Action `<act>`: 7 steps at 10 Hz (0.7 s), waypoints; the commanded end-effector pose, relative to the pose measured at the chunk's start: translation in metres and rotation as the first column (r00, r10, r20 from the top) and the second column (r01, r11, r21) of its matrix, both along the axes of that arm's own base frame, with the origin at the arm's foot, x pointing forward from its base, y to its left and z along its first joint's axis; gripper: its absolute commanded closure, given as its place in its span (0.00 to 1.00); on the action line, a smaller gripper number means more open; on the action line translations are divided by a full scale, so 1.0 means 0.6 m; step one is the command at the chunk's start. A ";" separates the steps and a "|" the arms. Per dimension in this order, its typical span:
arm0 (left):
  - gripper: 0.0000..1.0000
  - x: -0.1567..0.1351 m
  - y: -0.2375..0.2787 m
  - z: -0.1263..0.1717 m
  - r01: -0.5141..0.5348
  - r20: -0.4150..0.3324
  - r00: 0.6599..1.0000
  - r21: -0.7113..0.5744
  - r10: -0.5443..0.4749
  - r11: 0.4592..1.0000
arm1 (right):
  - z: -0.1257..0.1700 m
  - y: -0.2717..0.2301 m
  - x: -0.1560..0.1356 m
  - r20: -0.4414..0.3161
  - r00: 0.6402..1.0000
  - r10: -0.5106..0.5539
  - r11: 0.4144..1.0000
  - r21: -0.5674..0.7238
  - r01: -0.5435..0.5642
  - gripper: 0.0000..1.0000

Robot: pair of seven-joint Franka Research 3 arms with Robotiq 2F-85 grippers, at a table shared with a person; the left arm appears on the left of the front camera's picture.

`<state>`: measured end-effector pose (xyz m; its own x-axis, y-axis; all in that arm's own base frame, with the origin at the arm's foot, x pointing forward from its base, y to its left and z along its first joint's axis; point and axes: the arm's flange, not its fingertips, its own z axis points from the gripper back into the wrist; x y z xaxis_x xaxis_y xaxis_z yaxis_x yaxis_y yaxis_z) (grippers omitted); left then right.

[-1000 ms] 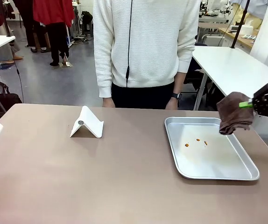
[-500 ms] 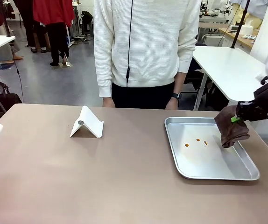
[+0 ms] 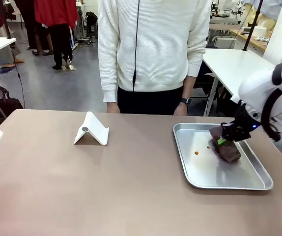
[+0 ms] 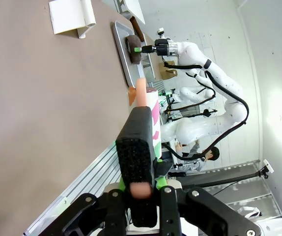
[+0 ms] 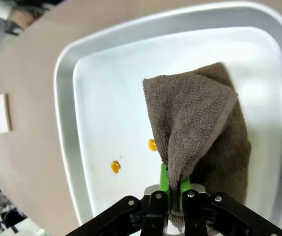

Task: Clean the surface of the table.
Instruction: Clean the area not pointed to by the person.

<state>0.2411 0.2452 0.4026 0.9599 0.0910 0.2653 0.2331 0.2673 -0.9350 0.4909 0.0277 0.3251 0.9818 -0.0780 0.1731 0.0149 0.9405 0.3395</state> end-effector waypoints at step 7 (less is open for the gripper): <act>0.78 -0.004 -0.002 0.004 0.003 0.006 1.000 0.002 -0.003 1.000 | -0.042 0.159 -0.032 -0.058 0.977 0.205 0.977 0.072 -0.200 0.92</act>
<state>0.2412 0.2452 0.4026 0.9598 0.0910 0.2654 0.2331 0.2674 -0.9349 0.4788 0.1140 0.3022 0.9920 0.0648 0.1083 -0.1017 0.9185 0.3821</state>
